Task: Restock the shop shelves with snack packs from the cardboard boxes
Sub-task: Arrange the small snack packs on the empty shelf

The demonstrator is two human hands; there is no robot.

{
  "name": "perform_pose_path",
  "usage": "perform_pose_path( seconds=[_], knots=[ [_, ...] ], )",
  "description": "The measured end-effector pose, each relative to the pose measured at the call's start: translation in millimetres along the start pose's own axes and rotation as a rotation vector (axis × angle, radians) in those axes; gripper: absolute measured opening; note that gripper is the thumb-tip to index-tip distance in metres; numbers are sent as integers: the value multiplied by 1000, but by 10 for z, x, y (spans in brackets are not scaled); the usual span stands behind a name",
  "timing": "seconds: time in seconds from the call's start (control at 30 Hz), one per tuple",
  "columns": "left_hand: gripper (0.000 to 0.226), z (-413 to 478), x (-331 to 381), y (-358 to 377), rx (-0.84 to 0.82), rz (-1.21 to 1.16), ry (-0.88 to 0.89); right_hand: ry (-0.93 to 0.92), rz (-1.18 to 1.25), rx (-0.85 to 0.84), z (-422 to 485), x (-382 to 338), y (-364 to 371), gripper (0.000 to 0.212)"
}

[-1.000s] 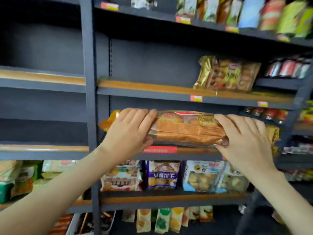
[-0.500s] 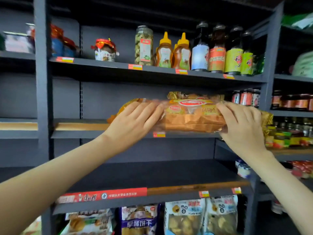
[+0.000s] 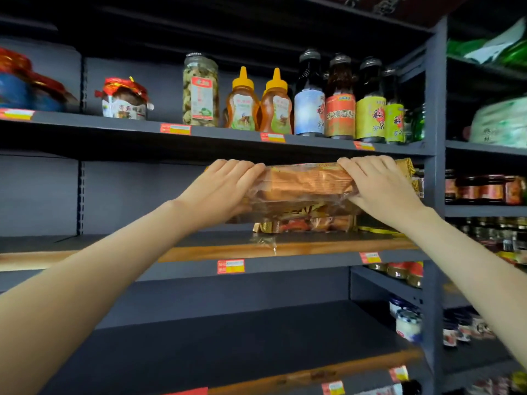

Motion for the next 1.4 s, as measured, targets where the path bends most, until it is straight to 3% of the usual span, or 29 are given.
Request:
perform_pose_path(
  seconds=[0.3,0.43,0.6,0.7,0.8,0.97,1.03,1.13,1.2,1.3,1.4],
  knots=[
    [75,571,272,918,-229,-5,-70,-20,150,-162,7,400,1089,71],
    [68,691,439,1151,-214,87,-70,27,234,-193,-74,481,1396,75],
    [73,631,484,1156,-128,238,-68,-47,322,-171,-67,245,1392,96],
    [85,595,495,993,-85,320,-87,-100,451,-101,70,-164,1173,103],
    [77,537,549,706,-29,337,-93,-40,571,39,243,-523,962,105],
    [55,233,657,275,214,392,-60,56,622,231,345,-766,763,82],
    [60,12,611,165,398,410,-187,104,752,295,283,-756,684,72],
    [87,-332,546,79,701,40,-579,155,1002,391,90,-703,608,69],
    [109,-408,524,102,725,-412,-748,179,1107,438,-43,-641,583,76],
    [122,-342,515,193,561,-841,-643,200,1116,497,-204,-533,566,82],
    [95,-181,486,208,504,-746,-566,279,1007,398,-312,-439,499,91]
  ],
)
Point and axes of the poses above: each hand's wrist, its own z-axis towards the middle knuckle, its own y-axis out of the palm, x = y × z, the point moved 3 cm from there along z, towards the middle knuckle, and after that the axes turned 4 degrees about -y, right-handed, at the moved point
